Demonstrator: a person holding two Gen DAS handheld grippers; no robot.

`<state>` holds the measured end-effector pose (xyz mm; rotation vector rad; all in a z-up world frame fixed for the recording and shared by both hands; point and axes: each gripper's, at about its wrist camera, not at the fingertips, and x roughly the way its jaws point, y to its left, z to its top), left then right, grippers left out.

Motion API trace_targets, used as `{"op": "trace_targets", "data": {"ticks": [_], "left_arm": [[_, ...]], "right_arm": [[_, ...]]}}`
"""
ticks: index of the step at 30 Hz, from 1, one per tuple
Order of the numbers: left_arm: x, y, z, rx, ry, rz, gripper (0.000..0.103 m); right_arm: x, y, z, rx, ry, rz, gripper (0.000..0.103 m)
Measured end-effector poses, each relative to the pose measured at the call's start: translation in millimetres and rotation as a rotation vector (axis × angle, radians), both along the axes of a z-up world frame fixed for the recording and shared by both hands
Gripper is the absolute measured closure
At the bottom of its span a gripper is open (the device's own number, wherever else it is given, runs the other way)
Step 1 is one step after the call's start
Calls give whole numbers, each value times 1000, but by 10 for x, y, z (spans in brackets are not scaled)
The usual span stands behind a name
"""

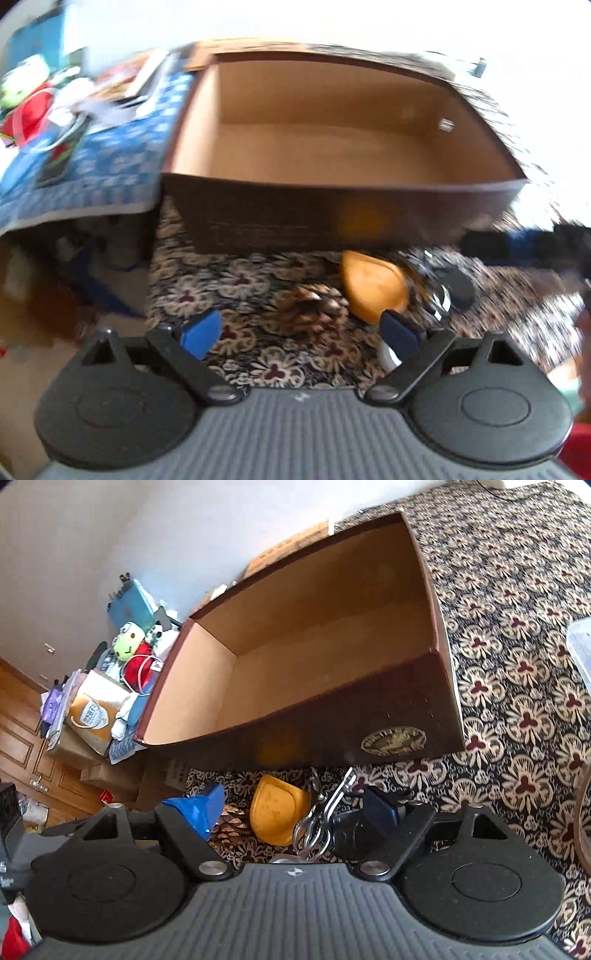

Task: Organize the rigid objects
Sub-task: 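Move the right tool toward the brown pinecone on the carpet, then close the right tool on the pinecone and lift it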

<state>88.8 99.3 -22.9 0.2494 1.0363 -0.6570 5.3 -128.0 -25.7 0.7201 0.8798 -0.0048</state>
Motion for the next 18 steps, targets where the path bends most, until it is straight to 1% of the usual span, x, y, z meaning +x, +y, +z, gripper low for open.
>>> {"op": "trace_targets", "data": {"ticks": [3, 7, 9, 10, 12, 15, 18], "left_arm": [[2, 44, -50, -32, 5, -55, 11], [67, 62, -137, -102, 46, -79, 13], [97, 47, -169, -128, 56, -76, 19], [109, 30, -199, -134, 57, -77, 26], [138, 7, -259, -121, 63, -83, 28], [149, 9, -322, -105, 68, -94, 31], [173, 21, -360, -123, 90, -88, 34]], "right_arm": [[3, 23, -10, 46, -3, 1, 40], [113, 114, 1, 127, -27, 42, 43], [224, 193, -29, 174, -15, 75, 45], [291, 242, -50, 200, -6, 94, 45], [404, 348, -83, 235, 9, 127, 46], [560, 491, -124, 228, 41, 165, 48], [654, 598, -203, 206, 90, 192, 49]]}}
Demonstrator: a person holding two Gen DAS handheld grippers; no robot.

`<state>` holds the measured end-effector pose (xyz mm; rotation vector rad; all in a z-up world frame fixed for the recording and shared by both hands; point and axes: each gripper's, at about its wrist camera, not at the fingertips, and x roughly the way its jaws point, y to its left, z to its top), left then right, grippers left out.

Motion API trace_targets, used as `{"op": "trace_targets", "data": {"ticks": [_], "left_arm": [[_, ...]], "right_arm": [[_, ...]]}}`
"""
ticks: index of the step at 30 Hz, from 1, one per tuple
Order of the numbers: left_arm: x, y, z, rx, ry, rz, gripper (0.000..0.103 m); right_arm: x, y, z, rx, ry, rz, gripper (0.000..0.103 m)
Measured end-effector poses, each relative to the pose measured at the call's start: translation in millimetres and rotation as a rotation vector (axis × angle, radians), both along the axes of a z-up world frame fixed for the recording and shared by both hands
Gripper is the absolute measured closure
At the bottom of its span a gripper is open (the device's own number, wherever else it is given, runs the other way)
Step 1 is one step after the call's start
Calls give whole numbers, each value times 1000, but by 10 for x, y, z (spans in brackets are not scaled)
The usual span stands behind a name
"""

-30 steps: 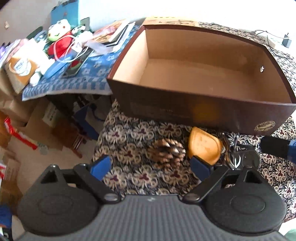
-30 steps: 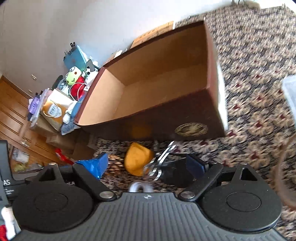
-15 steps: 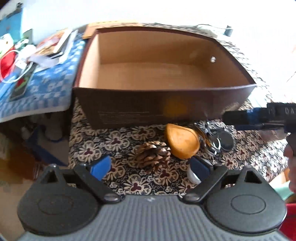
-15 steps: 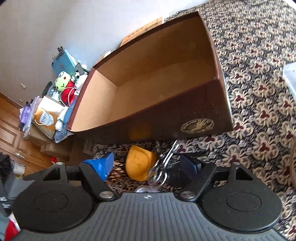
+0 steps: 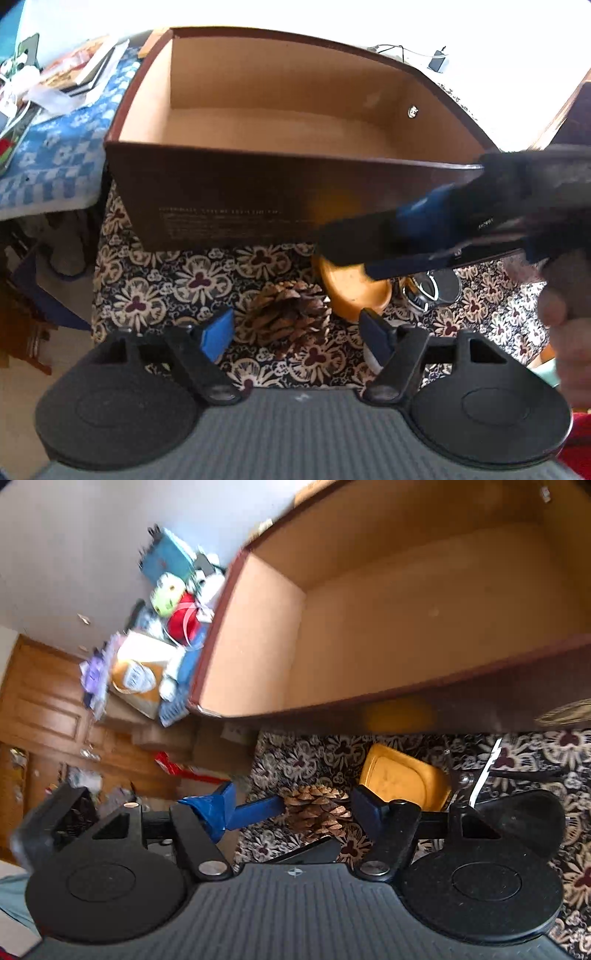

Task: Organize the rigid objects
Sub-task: 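Close the right tool on the pinecone and lift it, then carry the pinecone over the cardboard box and open the right tool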

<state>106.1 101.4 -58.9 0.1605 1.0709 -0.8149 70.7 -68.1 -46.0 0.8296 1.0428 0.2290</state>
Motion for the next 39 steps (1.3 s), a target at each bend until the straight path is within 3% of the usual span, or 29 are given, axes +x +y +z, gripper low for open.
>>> {"op": "trace_targets", "data": {"ticks": [4, 7, 11, 15, 18, 26, 33, 39], "left_arm": [[17, -20, -98, 4, 22, 0, 37], [50, -33, -166, 16, 51, 0, 59], [98, -5, -152, -9, 67, 7, 59], [90, 33, 7, -25, 20, -1, 60], [114, 93, 167, -57, 3, -5, 61], [67, 77, 637, -170, -42, -42, 62], [47, -54, 1061, -227, -146, -130, 62], [275, -206, 1205, -232, -226, -127, 62]], "right_arm": [[46, 49, -63, -40, 27, 19, 50], [72, 50, -43, -58, 30, 22, 51], [84, 85, -27, -85, 26, 40, 60], [48, 40, 4, -85, 40, 32, 77], [10, -24, 123, -59, 0, 5, 84], [-208, -151, 628, -87, -122, -36, 85], [-217, -190, 1000, -155, -218, -61, 85], [203, -329, 1021, -219, -260, -54, 85]]}}
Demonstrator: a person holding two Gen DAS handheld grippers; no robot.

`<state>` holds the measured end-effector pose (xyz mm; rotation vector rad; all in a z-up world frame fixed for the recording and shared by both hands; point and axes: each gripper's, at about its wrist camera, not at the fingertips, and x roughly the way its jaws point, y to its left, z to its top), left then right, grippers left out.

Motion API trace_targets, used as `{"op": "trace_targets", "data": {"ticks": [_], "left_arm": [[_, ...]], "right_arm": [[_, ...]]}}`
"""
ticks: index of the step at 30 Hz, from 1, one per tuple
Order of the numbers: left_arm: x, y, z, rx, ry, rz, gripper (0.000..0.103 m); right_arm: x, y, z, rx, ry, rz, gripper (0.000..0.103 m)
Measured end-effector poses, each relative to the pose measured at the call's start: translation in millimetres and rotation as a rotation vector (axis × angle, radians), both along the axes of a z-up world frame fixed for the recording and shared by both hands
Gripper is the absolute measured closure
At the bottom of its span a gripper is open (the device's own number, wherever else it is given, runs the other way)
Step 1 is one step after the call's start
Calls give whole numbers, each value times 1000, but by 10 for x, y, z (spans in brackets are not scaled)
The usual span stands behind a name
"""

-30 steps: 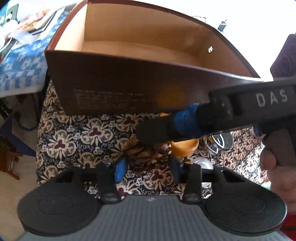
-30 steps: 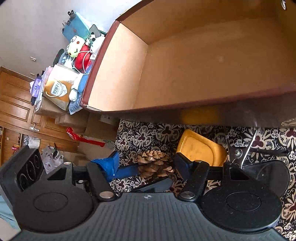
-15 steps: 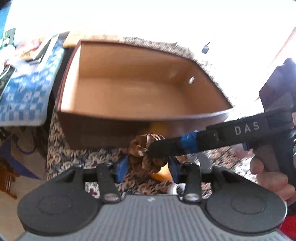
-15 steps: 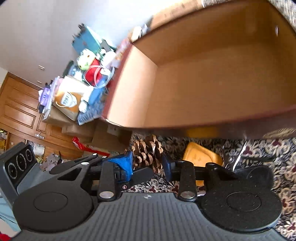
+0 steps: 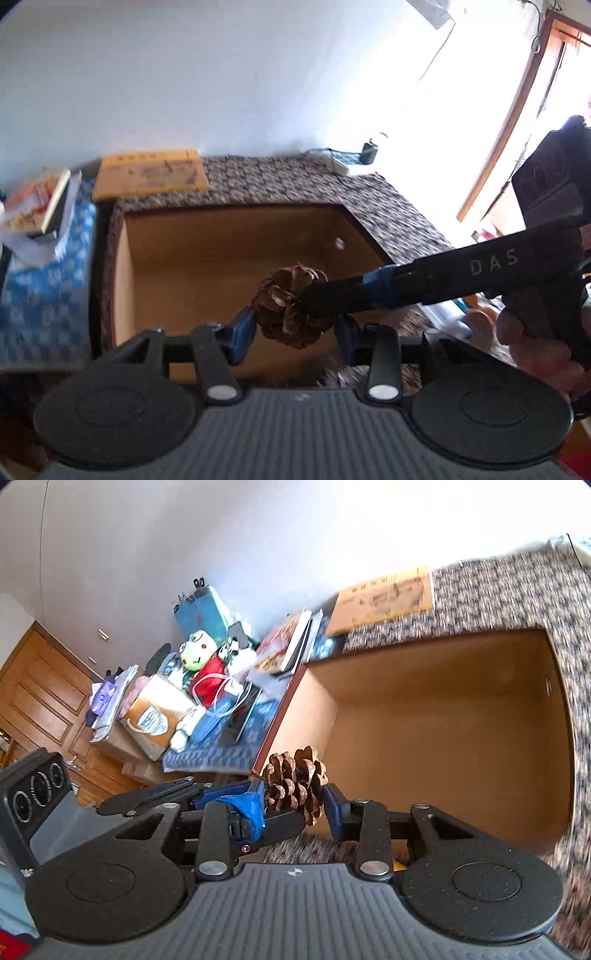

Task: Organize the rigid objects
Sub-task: 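Carry the pinecone over the cardboard box and open the right tool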

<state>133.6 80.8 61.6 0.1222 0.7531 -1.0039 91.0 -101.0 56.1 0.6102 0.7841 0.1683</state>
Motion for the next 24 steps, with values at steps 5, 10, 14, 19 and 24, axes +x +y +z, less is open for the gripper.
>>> {"op": "trace_targets", "data": {"ticks": [5, 10, 14, 19, 24], "left_arm": [[527, -251, -185, 44, 19, 48, 62], [976, -516, -564, 135, 68, 107, 62], [1203, -638, -793, 201, 107, 165, 62], [1433, -701, -929, 249, 165, 257, 63], [1478, -768, -957, 298, 171, 314, 62]], "right_arm": [[530, -246, -269, 11, 44, 28, 85], [974, -373, -628, 22, 113, 67, 86], [1219, -423, -864, 48, 145, 94, 86], [1411, -464, -1045, 95, 141, 93, 85], [1495, -528, -1176, 139, 140, 55, 85]]}}
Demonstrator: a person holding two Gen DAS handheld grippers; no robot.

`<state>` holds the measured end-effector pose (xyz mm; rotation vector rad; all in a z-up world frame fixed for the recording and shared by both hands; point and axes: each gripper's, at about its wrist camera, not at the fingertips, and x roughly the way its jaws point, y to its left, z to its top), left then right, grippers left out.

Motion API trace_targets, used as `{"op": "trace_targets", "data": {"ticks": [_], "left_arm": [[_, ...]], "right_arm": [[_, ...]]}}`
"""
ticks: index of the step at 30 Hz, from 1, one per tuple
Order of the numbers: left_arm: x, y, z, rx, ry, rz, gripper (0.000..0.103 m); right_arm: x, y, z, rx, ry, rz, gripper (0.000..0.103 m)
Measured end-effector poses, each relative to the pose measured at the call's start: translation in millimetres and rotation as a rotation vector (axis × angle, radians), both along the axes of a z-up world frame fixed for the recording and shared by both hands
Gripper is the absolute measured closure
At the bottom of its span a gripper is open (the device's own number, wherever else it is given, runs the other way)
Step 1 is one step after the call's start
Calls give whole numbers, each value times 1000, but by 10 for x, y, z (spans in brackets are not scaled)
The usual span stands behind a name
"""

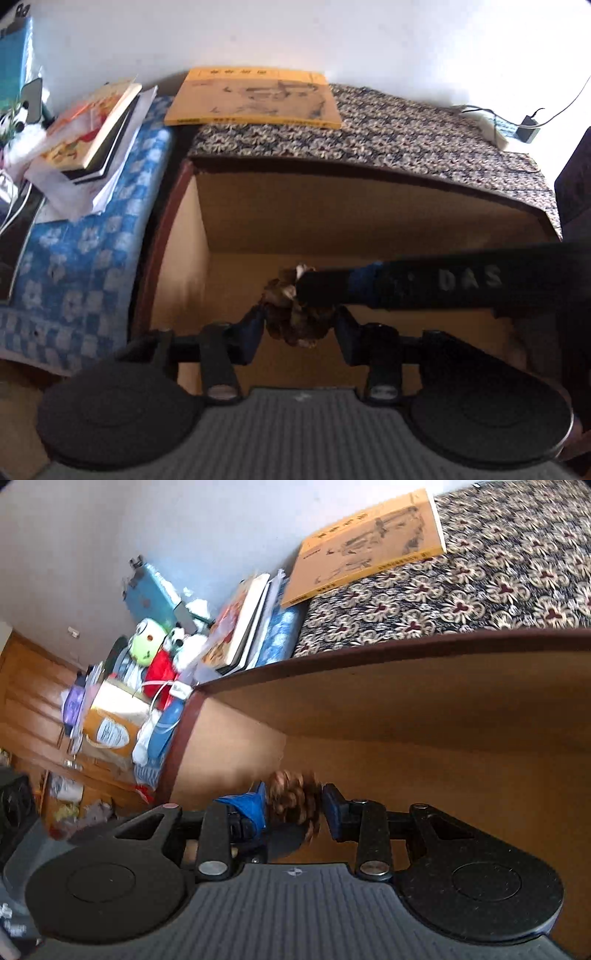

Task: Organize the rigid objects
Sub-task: 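Carry the pinecone over the cardboard box and open the right tool, then move the right tool back out to the clear tape roll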

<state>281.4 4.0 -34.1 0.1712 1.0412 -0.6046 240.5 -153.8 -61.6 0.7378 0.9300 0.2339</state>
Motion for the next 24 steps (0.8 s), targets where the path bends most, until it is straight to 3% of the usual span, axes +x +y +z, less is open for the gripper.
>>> {"op": "trace_targets", "data": {"ticks": [6, 12, 14, 16, 24], "left_arm": [[-123, -2, -73, 12, 42, 26, 63], [-297, -44, 93, 61, -77, -4, 60], [-371, -36, 250, 58, -133, -6, 48], [-455, 3, 401, 53, -181, 0, 42], [-743, 63, 716, 74, -292, 6, 39]], "right_arm": [[-85, -66, 80, 28, -45, -49, 84], [-420, -64, 457, -16, -162, -101, 83], [-601, -31, 598, -62, -217, -127, 83], [-787, 27, 733, -104, -265, -154, 82], [-1394, 171, 928, -230, -311, -229, 82]]}}
